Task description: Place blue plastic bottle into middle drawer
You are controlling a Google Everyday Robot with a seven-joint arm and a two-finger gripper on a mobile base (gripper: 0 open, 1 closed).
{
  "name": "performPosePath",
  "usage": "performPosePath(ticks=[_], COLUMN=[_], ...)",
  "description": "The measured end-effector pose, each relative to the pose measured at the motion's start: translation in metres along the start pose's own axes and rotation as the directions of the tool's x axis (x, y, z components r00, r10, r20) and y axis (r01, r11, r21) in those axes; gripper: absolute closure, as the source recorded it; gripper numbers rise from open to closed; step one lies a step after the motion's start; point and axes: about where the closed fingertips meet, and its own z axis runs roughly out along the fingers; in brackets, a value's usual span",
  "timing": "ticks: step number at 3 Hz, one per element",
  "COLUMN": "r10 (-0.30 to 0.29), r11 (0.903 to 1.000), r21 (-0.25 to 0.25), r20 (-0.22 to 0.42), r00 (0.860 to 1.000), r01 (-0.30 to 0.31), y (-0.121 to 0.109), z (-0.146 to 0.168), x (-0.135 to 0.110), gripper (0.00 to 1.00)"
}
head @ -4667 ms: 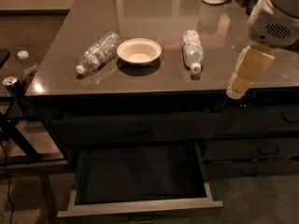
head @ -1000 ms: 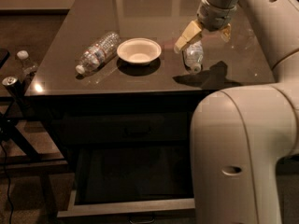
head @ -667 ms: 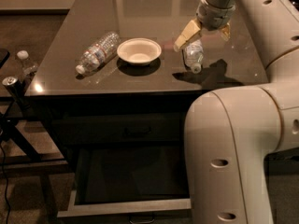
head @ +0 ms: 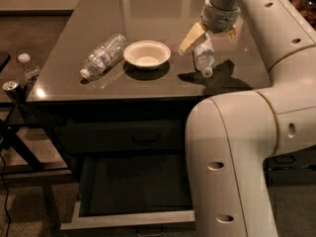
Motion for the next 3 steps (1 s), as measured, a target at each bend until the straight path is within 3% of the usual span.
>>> performPosePath(ticks=[3], r10=[0.002], r11=[0.9999], r21=[0.011], r20=[-0.049], r00=[0.999], r01=[-0.002], y=[-0.005], z=[0.031], x=[-0.001], gripper=[0.00])
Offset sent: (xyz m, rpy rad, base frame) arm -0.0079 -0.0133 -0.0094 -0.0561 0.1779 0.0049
